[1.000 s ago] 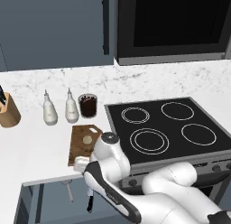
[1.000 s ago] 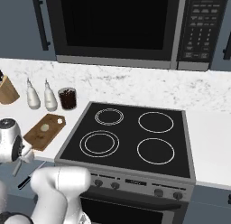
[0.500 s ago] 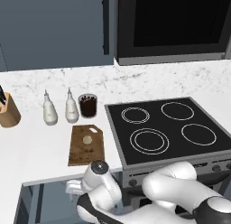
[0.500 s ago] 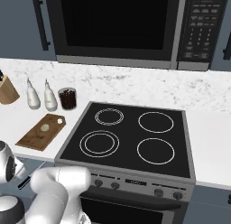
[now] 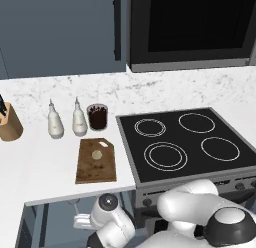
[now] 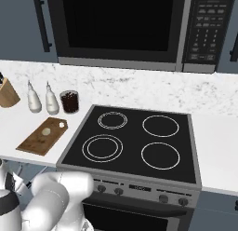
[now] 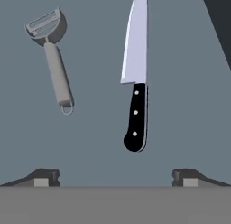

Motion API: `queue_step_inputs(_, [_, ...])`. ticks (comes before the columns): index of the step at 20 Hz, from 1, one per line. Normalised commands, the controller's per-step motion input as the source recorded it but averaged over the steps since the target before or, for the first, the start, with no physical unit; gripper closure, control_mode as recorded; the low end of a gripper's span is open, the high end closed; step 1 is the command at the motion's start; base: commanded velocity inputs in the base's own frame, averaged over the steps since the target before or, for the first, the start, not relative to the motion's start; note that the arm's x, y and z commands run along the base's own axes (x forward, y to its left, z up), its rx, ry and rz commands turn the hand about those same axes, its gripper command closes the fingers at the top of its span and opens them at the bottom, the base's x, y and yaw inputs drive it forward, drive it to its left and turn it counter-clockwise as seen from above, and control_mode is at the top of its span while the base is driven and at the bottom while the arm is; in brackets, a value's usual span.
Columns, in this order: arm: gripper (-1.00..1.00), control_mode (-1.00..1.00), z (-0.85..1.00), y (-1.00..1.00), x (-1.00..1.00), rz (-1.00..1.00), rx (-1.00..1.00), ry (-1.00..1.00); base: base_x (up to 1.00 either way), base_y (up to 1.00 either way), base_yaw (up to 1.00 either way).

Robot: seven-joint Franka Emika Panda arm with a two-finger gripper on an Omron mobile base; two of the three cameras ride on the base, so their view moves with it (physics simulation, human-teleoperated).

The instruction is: Place the appropriate cutting tool for cutting the garlic skin on the cutting board.

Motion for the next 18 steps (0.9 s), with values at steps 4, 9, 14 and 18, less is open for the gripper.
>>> queue_step_inputs(4, [-1.00,-1.00,-0.18,0.00,-0.01,0.05,0.00,0.02,0.00,0.00,0.00])
queue_step_inputs(9, [-1.00,-1.00,-0.12,0.00,-0.02,0.06,0.00,0.06,0.00,0.00,0.00])
queue_step_inputs(14, [-1.00,-1.00,-0.13,0.00,-0.18,0.06,0.00,0.08,0.00,0.00,0.00])
queue_step_inputs(18, [-1.00,-1.00,-0.12,0.00,-0.28,0.04,0.00,0.06,0.00,0.00,0.00])
